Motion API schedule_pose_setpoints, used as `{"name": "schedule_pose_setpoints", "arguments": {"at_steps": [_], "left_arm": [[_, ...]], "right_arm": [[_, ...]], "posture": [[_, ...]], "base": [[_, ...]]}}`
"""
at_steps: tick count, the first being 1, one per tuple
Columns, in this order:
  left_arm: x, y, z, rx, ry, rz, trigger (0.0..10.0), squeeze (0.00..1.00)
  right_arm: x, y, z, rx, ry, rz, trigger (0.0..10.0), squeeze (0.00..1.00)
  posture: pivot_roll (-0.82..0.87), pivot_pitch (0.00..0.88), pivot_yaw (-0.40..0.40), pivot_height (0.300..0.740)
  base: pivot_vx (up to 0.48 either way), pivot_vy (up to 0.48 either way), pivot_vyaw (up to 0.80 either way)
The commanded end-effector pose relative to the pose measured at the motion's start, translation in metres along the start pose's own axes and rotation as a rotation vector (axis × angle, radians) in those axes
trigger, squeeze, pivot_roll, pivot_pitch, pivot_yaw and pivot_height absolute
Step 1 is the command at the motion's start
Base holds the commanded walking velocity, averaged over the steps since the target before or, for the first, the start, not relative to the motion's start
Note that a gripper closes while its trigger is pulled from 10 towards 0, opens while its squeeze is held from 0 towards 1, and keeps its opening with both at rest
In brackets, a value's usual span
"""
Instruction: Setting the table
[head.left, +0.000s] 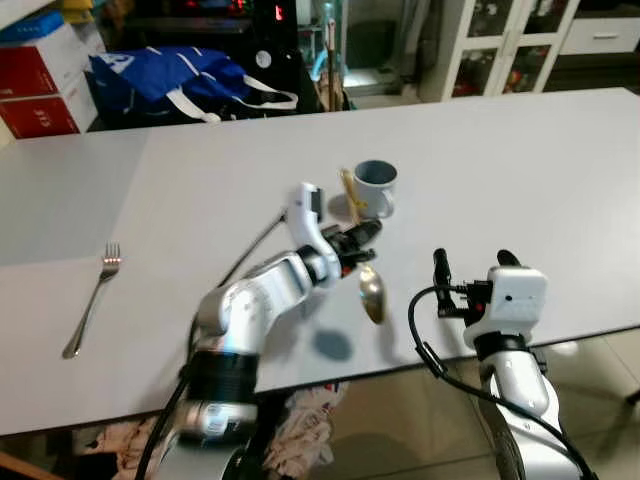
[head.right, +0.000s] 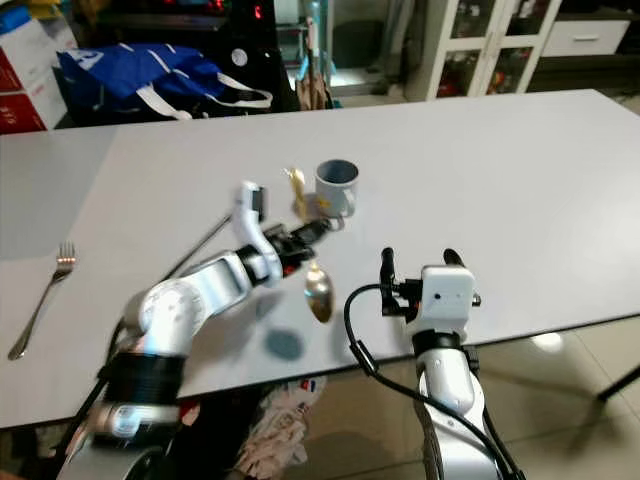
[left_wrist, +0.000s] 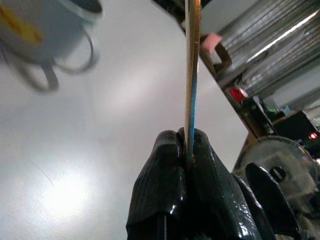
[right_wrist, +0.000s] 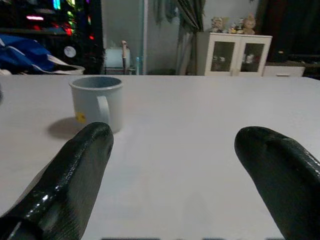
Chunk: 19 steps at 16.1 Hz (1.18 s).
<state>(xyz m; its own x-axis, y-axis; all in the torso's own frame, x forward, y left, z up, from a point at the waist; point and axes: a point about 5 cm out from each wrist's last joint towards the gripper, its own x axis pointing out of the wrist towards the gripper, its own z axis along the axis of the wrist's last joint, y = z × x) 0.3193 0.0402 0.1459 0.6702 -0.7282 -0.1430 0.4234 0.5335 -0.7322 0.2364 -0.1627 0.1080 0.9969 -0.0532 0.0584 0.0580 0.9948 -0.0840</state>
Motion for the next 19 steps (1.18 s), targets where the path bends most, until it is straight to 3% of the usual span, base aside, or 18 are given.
{"name": "schedule_pose_setpoints", "arguments": {"at_steps": [1,4,8,14,15,16,19], "left_arm": [[0.005,0.000,0.004,-0.021,0.010,0.017,0.0,0.00],[0.020,0.008,0.005,-0.043,0.039,0.070,0.0,0.00],[0.036,0.015,0.009,-0.068,0.002,0.131,0.0,0.00],[0.039,0.031,0.008,-0.122,-0.007,0.231,0.0,0.00],[0.040,0.032,0.007,-0.132,0.003,0.239,3.6,0.00],[0.041,0.032,0.005,-0.137,0.012,0.248,10.0,0.00],[0.041,0.036,0.004,-0.158,0.030,0.272,10.0,0.00]], "right_arm": [[-0.001,0.000,0.005,-0.011,-0.015,0.001,10.0,0.00],[-0.006,-0.002,0.006,-0.024,-0.011,0.004,10.0,0.00],[-0.015,-0.005,0.007,-0.040,0.006,0.002,10.0,0.00],[-0.020,-0.005,0.007,-0.048,0.023,0.008,10.0,0.00],[-0.020,-0.004,0.007,-0.048,0.026,0.009,10.0,0.00],[-0.021,-0.004,0.007,-0.048,0.029,0.010,10.0,0.00],[-0.022,-0.004,0.007,-0.049,0.032,0.009,10.0,0.00]], "posture": [[-0.20,0.000,0.054,0.727],[-0.22,0.013,0.050,0.727],[-0.26,0.033,0.045,0.727],[-0.26,0.048,0.042,0.727],[-0.26,0.051,0.043,0.727],[-0.26,0.054,0.044,0.727],[-0.27,0.059,0.045,0.727]], "base": [[0.000,0.000,0.00],[0.000,0.000,0.00],[0.000,0.000,0.00],[0.000,0.000,0.00],[0.000,0.000,0.00],[0.000,0.000,0.00],[0.000,0.000,0.00]]}}
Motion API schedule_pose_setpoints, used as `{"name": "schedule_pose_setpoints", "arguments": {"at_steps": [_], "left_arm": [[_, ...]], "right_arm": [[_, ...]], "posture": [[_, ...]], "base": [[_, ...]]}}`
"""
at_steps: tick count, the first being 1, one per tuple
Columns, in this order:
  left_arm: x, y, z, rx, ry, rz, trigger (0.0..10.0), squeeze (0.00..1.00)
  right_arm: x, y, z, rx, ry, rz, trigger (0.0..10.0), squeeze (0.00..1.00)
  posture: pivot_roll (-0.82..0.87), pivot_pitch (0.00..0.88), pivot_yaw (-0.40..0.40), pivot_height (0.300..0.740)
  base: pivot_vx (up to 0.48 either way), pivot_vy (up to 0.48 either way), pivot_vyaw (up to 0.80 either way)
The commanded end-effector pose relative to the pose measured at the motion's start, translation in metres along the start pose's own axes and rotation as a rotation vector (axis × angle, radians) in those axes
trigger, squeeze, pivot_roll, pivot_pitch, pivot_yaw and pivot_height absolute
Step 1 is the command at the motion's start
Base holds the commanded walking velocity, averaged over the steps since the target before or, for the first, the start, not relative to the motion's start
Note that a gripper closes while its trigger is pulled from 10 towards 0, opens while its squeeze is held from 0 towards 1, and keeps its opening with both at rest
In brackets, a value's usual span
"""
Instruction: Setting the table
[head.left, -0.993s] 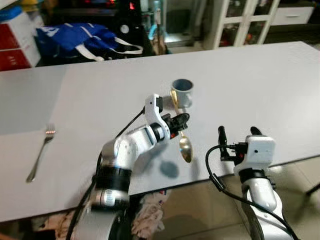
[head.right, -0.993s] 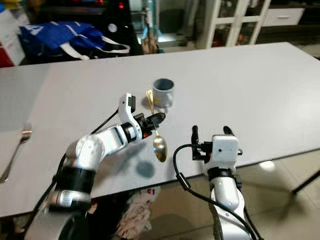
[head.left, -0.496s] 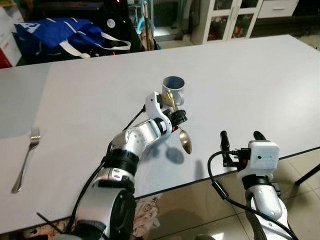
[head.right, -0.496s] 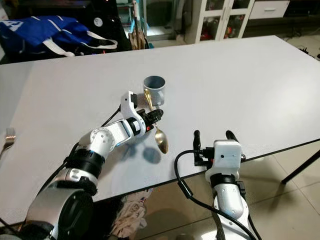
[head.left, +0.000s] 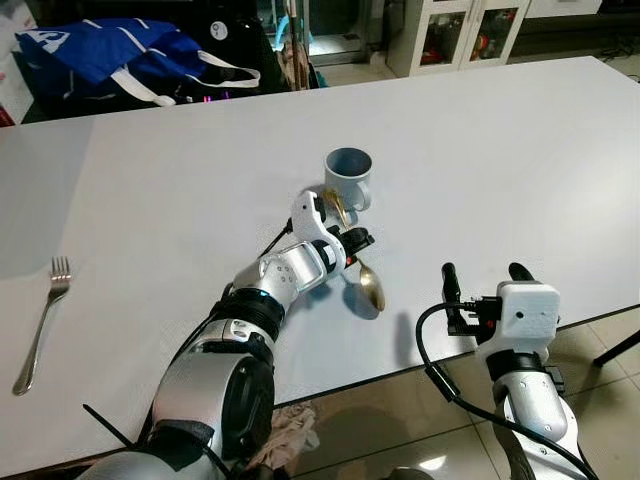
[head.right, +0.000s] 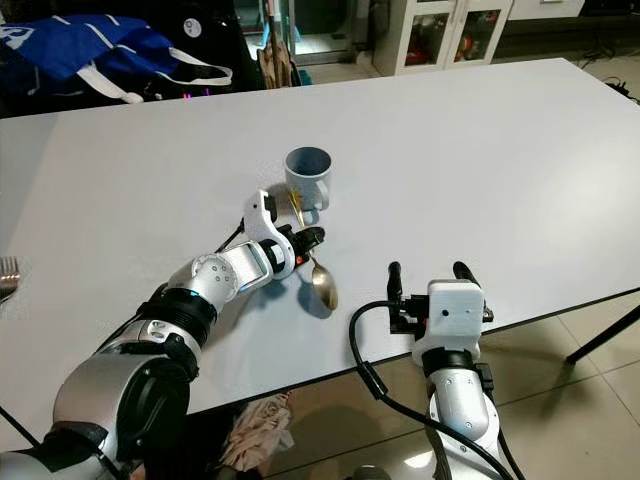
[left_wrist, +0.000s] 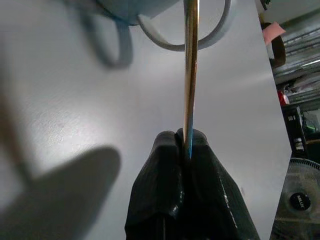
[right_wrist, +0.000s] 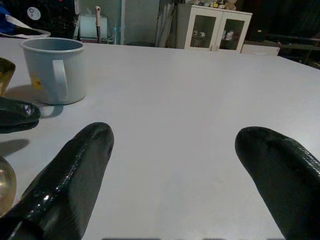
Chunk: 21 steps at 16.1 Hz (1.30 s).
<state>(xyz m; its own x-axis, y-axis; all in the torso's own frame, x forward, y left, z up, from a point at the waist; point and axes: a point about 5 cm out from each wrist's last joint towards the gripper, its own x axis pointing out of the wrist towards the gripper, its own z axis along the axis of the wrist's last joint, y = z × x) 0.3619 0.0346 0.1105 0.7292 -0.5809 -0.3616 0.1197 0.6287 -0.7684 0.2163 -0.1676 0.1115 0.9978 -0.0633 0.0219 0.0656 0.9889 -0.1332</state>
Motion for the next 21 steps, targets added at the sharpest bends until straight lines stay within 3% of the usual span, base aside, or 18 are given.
{"name": "schedule_pose_setpoints", "arguments": {"at_steps": [1,5,6,7,8,21], "left_arm": [[0.002,-0.003,0.001,0.014,0.011,0.015,10.0,0.00],[0.001,0.006,-0.001,-0.004,0.026,0.078,10.0,0.00],[0.001,0.008,-0.002,-0.004,0.028,0.096,10.0,0.13],[0.001,0.010,-0.003,-0.005,0.027,0.104,10.0,0.79],[0.001,0.011,-0.004,-0.003,0.031,0.116,10.0,0.98],[0.000,0.017,-0.003,0.095,0.040,0.188,10.0,1.00]], "right_arm": [[-0.003,0.002,0.003,0.000,-0.004,0.014,10.0,0.00],[-0.003,0.001,0.004,-0.001,-0.002,0.011,10.0,0.00],[-0.003,0.001,0.004,-0.001,-0.001,0.010,10.0,0.00],[-0.003,0.001,0.004,-0.002,-0.001,0.010,10.0,0.00],[-0.004,0.001,0.004,-0.002,0.000,0.010,10.0,0.00],[-0.002,0.001,0.005,-0.001,-0.001,0.008,10.0,0.00]], "posture": [[-0.27,0.059,0.045,0.727],[-0.27,0.060,0.048,0.727],[-0.27,0.061,0.048,0.727],[-0.27,0.061,0.048,0.727],[-0.27,0.062,0.048,0.727],[-0.27,0.053,0.052,0.727]], "base": [[0.000,0.000,0.00],[0.000,0.000,0.00],[0.000,0.000,0.00],[0.000,0.000,0.00],[0.000,0.000,0.00],[0.000,0.000,0.00]]}}
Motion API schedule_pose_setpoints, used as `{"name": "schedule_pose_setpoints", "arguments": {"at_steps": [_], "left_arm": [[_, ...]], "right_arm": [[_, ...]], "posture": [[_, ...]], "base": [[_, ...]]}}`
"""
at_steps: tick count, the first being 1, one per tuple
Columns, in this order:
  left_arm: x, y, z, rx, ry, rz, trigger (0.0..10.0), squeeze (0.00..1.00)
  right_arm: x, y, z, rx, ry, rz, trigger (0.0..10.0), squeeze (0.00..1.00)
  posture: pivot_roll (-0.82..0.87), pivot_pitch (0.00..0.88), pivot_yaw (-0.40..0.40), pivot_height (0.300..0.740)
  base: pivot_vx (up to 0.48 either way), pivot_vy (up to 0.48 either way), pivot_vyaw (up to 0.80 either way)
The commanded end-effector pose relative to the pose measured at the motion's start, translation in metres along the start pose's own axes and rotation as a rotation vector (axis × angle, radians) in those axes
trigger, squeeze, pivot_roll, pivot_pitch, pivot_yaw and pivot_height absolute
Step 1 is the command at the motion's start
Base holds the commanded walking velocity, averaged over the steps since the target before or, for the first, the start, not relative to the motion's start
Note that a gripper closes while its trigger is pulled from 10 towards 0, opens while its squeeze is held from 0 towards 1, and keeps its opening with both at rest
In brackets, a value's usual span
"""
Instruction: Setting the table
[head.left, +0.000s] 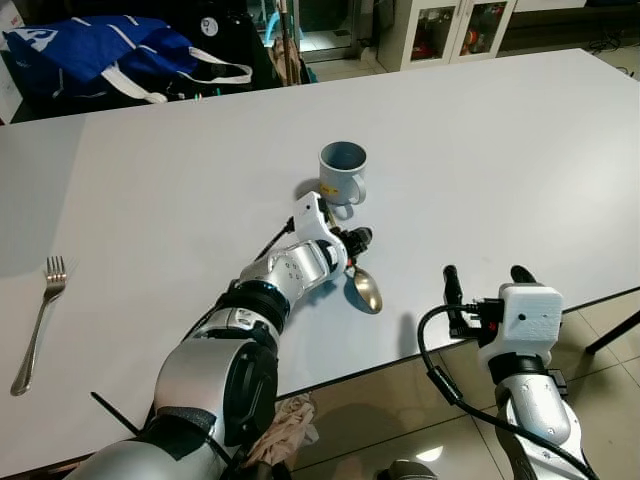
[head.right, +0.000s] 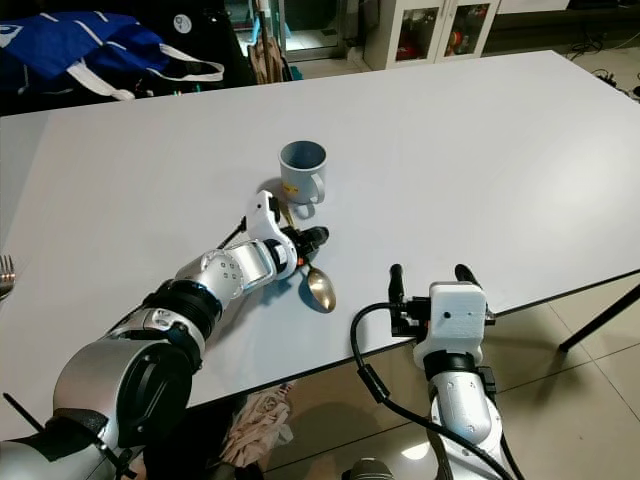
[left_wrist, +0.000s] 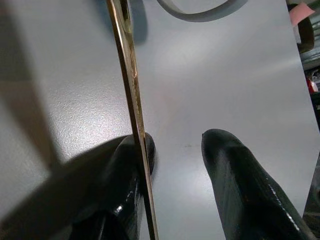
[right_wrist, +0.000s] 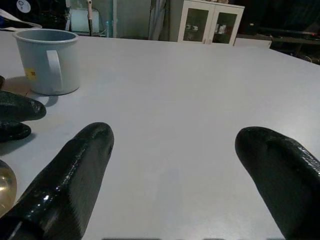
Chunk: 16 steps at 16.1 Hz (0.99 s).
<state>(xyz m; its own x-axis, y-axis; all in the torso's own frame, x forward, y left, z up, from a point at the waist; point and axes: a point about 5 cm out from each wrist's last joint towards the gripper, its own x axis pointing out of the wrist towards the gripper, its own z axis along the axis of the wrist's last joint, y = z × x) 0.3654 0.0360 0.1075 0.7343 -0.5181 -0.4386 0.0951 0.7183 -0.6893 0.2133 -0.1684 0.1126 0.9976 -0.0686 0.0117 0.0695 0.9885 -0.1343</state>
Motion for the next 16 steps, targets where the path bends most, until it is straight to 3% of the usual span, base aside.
{"name": "schedule_pose_setpoints", "arguments": {"at_steps": [1,12,16], "left_arm": [[-0.0015,0.0134,-0.0052,0.027,0.033,0.089,10.0,1.00],[-0.0023,0.0167,-0.0020,0.049,0.015,0.114,10.0,1.00],[-0.0032,0.0197,0.0005,0.105,0.006,0.144,10.0,1.00]], "right_arm": [[0.0010,0.0017,0.0039,0.001,-0.012,0.012,10.0,0.00],[0.0021,0.0024,0.0028,0.003,-0.008,0.009,10.0,0.00],[0.0026,0.0026,0.0023,0.004,-0.006,0.010,10.0,0.00]], "posture": [[-0.27,0.052,0.053,0.727],[-0.26,0.046,0.057,0.727],[-0.26,0.045,0.058,0.727]], "base": [[0.000,0.000,0.00],[0.000,0.000,0.00],[0.000,0.000,0.00]]}}
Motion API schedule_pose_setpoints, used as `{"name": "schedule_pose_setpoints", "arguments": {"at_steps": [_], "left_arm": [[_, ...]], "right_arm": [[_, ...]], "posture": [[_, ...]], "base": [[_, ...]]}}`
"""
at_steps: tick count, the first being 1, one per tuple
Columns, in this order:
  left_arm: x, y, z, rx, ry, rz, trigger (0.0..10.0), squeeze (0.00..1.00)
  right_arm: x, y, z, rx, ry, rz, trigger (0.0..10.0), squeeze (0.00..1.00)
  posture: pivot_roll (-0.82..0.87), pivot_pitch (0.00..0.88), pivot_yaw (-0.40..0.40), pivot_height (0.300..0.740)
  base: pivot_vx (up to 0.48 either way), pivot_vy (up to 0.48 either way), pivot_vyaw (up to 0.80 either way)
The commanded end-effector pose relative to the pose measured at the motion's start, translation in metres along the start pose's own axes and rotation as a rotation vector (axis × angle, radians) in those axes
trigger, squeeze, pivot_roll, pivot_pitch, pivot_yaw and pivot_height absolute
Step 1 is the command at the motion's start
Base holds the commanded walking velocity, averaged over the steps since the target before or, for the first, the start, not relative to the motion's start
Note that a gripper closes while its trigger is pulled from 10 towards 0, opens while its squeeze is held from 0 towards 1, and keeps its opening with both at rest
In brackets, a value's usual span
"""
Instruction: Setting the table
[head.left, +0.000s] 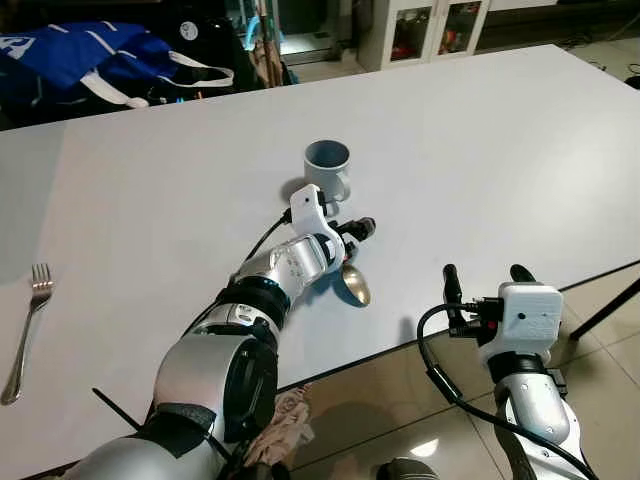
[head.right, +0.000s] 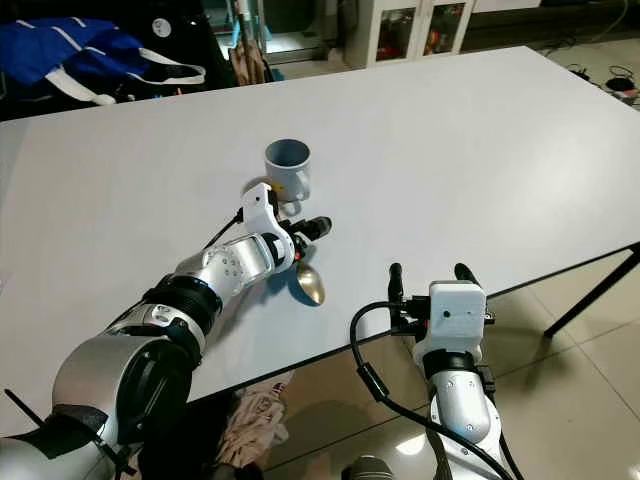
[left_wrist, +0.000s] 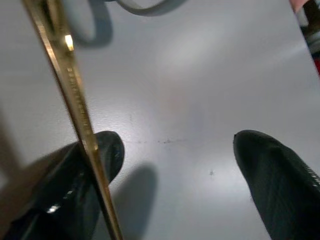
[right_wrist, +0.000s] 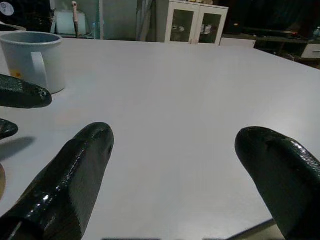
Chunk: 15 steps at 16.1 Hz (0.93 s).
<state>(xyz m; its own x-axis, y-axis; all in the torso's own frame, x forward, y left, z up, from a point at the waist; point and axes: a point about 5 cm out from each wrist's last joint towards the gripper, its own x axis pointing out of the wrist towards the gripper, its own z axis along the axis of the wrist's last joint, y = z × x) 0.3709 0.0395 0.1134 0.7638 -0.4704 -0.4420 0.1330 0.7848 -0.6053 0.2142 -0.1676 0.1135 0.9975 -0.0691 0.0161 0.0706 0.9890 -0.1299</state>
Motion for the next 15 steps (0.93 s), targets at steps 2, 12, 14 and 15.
{"name": "schedule_pose_setpoints", "arguments": {"at_steps": [2,12,14,15], "left_arm": [[-0.004,0.027,-0.007,0.113,0.040,0.155,10.0,1.00],[-0.008,0.042,-0.002,0.248,-0.010,0.269,10.0,1.00],[-0.009,0.045,0.000,0.257,-0.022,0.289,10.0,1.00],[-0.009,0.045,0.001,0.261,-0.029,0.297,10.0,1.00]], "right_arm": [[0.002,0.002,0.001,0.000,0.001,0.011,10.0,0.00],[0.001,0.002,-0.001,-0.004,0.009,0.011,10.0,0.00],[0.000,0.001,-0.001,-0.005,0.009,0.011,10.0,0.00],[0.001,0.001,-0.001,-0.005,0.010,0.011,10.0,0.00]], "posture": [[-0.26,0.045,0.058,0.727],[-0.27,0.047,0.058,0.727],[-0.27,0.048,0.057,0.727],[-0.27,0.048,0.058,0.727]], "base": [[0.000,0.000,0.00],[0.000,0.000,0.00],[0.000,0.000,0.00],[0.000,0.000,0.00]]}}
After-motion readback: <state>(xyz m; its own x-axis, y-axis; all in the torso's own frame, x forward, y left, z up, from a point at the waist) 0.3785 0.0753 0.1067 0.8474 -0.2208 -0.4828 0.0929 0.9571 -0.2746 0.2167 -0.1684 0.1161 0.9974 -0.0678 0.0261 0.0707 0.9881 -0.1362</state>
